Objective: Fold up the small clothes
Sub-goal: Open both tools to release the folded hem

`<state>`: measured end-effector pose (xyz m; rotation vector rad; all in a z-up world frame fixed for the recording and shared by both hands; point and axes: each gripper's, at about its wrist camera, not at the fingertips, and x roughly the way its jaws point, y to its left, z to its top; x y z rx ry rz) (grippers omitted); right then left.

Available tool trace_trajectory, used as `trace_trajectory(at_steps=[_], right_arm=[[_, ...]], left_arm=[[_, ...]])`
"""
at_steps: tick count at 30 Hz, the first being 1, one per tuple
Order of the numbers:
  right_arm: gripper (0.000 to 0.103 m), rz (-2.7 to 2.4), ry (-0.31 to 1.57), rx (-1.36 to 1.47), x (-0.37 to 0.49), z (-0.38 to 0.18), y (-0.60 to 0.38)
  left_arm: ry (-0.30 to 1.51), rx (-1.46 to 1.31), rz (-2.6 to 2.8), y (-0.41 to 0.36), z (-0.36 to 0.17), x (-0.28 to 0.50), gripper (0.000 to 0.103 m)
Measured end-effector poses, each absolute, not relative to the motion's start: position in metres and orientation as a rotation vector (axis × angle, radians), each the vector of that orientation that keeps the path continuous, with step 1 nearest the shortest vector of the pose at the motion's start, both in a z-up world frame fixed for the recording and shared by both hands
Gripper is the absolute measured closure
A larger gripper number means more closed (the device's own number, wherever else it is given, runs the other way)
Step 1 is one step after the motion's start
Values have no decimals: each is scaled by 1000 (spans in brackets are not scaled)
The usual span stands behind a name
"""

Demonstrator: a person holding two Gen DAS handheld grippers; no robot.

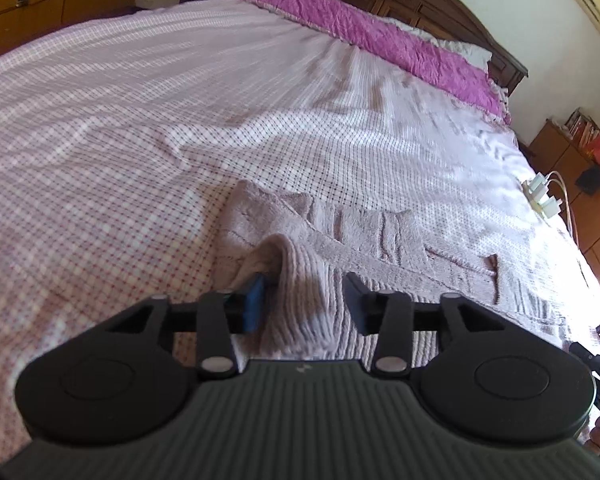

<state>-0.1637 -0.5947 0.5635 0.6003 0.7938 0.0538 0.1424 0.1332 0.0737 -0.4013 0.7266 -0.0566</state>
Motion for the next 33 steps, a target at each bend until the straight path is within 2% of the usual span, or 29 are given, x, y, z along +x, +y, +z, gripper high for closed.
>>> trace_trajectory(at_steps=[3, 11, 27, 29, 30, 31, 32, 33], right_arm=[[48, 60, 772, 585, -179, 578, -594], [45, 72, 768, 590, -216, 599, -589], [44, 55, 817, 606, -197, 574, -583], [46, 56, 814, 595, -196, 573, -582], [50, 54, 813, 591, -196, 574, -581], [65, 57, 812, 588, -196, 574, -581], [72, 61, 813, 584, -195, 575, -581], [82, 61, 813, 585, -195, 575, -581]], left_arm=[[714, -408, -63, 136, 79, 129, 55], [719, -428, -81, 135, 78, 114, 55], [751, -403, -83, 123, 61, 121, 55], [748, -384, -85, 121, 62, 123, 55], [745, -376, -87, 120, 62, 123, 56], [747, -371, -86, 118, 62, 124, 57], [745, -372, -85, 118, 62, 124, 59], [746, -373, -92, 118, 62, 124, 78]])
